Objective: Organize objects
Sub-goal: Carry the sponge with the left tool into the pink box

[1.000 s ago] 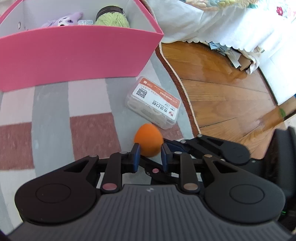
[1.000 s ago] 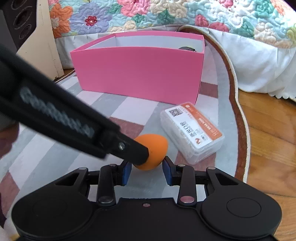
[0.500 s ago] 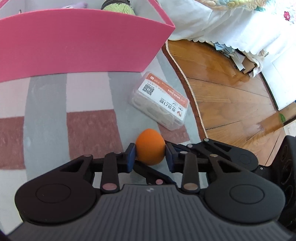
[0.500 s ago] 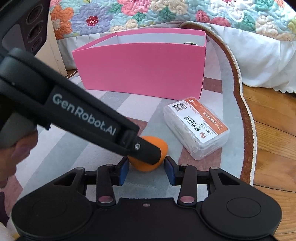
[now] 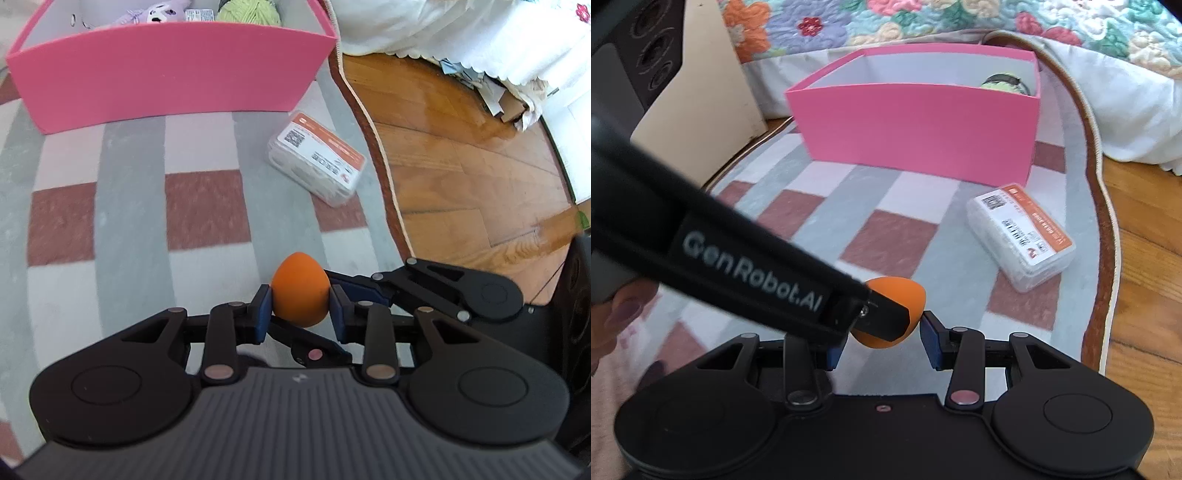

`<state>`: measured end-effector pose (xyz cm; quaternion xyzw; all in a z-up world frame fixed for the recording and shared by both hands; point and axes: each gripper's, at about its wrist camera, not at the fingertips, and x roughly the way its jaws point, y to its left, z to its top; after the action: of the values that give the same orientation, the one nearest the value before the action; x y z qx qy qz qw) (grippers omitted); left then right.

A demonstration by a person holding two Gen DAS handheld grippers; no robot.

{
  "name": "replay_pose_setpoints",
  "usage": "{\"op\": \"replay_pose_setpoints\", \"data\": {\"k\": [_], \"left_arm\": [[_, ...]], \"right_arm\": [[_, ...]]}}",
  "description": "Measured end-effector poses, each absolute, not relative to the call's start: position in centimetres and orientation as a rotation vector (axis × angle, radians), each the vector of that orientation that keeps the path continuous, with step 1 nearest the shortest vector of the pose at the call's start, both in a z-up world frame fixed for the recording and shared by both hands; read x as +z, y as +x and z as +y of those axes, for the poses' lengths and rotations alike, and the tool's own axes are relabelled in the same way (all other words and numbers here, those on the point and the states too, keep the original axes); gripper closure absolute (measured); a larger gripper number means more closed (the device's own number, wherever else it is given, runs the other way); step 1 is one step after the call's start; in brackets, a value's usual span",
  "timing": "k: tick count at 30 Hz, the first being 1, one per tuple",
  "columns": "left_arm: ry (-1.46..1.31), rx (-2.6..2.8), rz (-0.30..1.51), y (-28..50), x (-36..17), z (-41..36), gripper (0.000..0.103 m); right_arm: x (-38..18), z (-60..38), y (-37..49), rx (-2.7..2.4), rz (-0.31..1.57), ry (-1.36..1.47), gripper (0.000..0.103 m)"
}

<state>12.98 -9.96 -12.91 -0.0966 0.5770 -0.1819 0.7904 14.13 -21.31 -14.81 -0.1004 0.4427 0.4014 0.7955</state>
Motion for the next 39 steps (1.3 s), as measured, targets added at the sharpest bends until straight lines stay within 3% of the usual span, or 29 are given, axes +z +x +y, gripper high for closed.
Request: {"op": "replay_pose_setpoints", "data": {"k": [7,23,31,39], "left_arm": [[-0.161,-0.389,1.262,10.9,-8.2,-10.5,0.071],[-0.183,-0.428,1.083,8.3,4.9,-8.7,0.071],[-0.212,-0.441,1.002,9.7,8.1,-7.3,0.070],[-0.248,-0.415,0.958,13.8,8.3,-5.4,0.070]], "right_arm": [[-11.0,-22.6,12.9,0.915,1.021,-0.175,0.055],[2.5,-22.4,10.8,0.968,0.883,-0.253,0.054],[6.8,-21.1,11.7,0.963,0.815,-0.306,0.054],[7.7,-18.5,15.6,0.959,0.773,-0.337,0.054]]}}
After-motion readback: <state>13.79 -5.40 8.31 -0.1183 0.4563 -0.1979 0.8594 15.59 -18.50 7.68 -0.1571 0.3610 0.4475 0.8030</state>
